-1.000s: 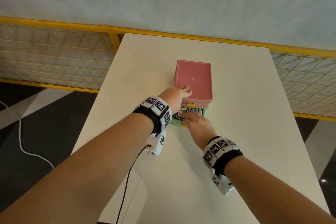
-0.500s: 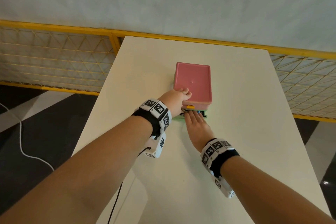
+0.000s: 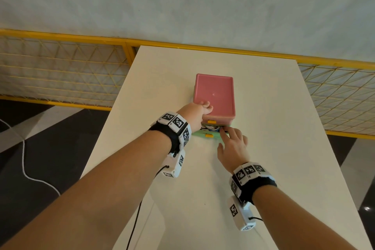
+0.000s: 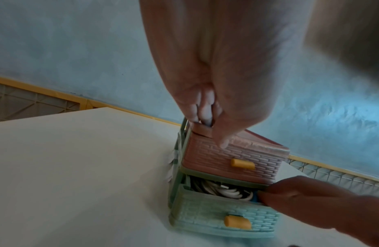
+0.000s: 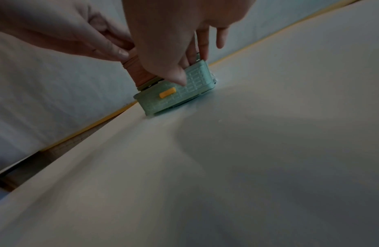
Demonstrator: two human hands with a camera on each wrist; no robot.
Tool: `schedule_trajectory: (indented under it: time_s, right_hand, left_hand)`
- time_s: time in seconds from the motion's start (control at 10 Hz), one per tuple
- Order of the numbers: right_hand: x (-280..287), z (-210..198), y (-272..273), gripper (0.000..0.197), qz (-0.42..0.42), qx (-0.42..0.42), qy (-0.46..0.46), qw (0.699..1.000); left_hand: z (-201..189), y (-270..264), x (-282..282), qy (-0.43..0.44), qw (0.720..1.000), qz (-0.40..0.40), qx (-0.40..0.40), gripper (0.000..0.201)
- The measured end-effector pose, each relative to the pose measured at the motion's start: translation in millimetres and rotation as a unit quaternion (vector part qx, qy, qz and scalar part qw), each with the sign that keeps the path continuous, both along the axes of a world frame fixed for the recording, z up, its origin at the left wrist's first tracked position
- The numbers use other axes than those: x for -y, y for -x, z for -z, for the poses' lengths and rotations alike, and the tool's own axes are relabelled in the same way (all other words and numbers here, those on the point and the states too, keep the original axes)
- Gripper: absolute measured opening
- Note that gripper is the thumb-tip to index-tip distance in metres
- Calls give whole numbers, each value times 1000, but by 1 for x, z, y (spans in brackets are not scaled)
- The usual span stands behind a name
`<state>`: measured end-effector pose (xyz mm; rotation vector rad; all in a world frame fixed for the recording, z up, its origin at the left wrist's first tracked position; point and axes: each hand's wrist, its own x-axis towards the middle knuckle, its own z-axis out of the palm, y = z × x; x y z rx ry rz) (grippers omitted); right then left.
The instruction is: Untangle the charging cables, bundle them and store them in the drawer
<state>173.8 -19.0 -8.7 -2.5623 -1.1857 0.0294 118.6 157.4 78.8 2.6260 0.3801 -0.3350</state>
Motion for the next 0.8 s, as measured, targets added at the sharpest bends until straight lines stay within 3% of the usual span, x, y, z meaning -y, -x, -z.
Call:
schedule_trajectory:
  time_s: [0.1,0.2,0.3,0.4,0.5,0.8]
  right_hand:
    - [-6,-1,5,63,9,-30,61,998]
    - [-12,-1,-1,54,35,-75,-6,997]
    - [-9,3,-11,55,132,-161,-169,963]
    - [-16,5,-19,97,217,-261,-131,931]
    - [-29,4,-30,98,211,-292,-73,930]
    - [-38,-6,-35,85,237,-250,-35,938]
  left_hand:
    - [0,1,0,4,1000,-3,0,65]
    - [0,1,-1,9,1000,-5,-2,66]
    - [-1,1,-1,17,1000,-15,-8,67]
    - [-6,0,-1,12,999,-41,-8,62]
    - [-3,-1,-3,22,999,-36,-2,64]
    - [2,1,-4,60,996,-37,52,64]
